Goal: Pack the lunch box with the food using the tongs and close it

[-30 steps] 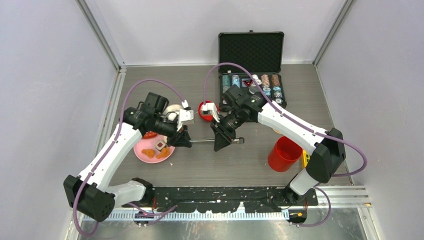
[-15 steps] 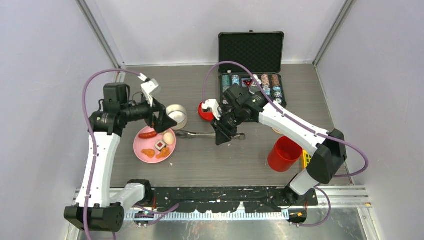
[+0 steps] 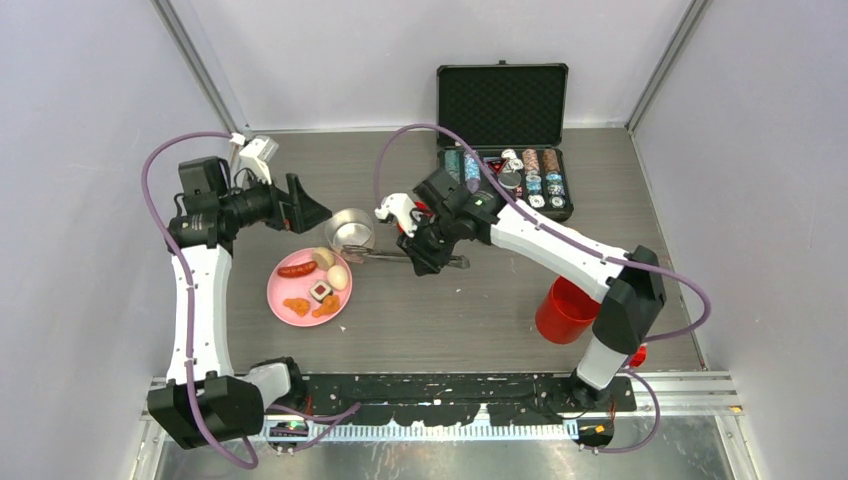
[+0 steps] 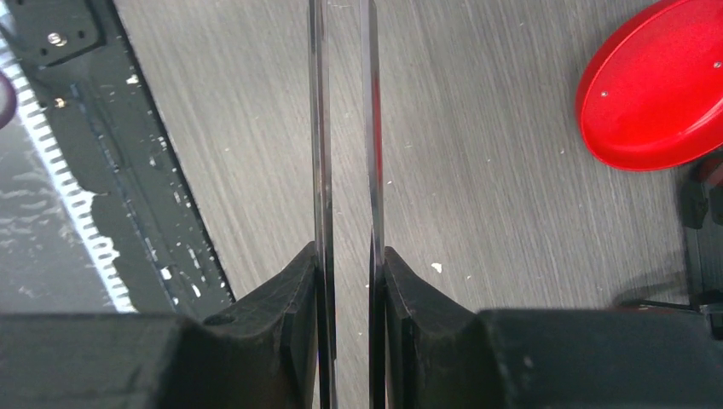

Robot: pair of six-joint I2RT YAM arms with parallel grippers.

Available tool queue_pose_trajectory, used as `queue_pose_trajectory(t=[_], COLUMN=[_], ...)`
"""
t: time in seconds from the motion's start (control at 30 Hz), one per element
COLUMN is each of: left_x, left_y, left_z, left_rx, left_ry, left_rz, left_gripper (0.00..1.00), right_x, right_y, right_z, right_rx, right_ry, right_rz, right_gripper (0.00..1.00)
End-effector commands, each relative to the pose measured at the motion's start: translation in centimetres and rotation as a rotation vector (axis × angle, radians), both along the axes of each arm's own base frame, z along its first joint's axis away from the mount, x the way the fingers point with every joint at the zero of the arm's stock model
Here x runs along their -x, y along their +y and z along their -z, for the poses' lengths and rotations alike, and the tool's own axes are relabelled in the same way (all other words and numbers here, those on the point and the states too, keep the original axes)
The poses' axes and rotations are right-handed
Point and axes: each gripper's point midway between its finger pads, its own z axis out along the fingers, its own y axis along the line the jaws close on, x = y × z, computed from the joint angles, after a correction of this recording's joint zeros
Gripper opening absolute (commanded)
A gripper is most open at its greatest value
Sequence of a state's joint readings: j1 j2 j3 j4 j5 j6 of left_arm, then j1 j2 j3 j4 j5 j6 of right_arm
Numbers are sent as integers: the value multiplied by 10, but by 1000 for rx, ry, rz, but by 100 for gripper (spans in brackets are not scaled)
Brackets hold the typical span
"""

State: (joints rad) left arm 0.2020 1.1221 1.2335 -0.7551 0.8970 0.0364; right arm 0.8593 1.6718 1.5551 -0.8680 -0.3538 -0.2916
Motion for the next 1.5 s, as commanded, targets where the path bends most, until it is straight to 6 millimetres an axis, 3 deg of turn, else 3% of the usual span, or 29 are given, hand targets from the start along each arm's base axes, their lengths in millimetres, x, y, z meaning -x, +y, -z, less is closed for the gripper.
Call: queue_pose_trajectory(t=[0.0,0.17,0.43,1.1,1.47], left_x=[-8,-15,-16,-31,-34], left_y=[6,22,30,62,66], left_z=[-9,-10,-10,-8,-10], left_rx=[17,36,70,88,126], left_ry=[-28,-19,-11,24,19], left_rz=[-36,-111,-139,-275,-283], left_gripper=[98,98,98,98,98], right_x=[-26,-36,-44,-36,-37], right_y=[26,46,71,93,101], right_z=[-14,-6,11,30,38], right_rx=[-27,4,75,116,132], right_ry=[-111,-140,-158,-127,-117], right_rz=[50,76,112,115,123], right_gripper=[33,33,35,41,40])
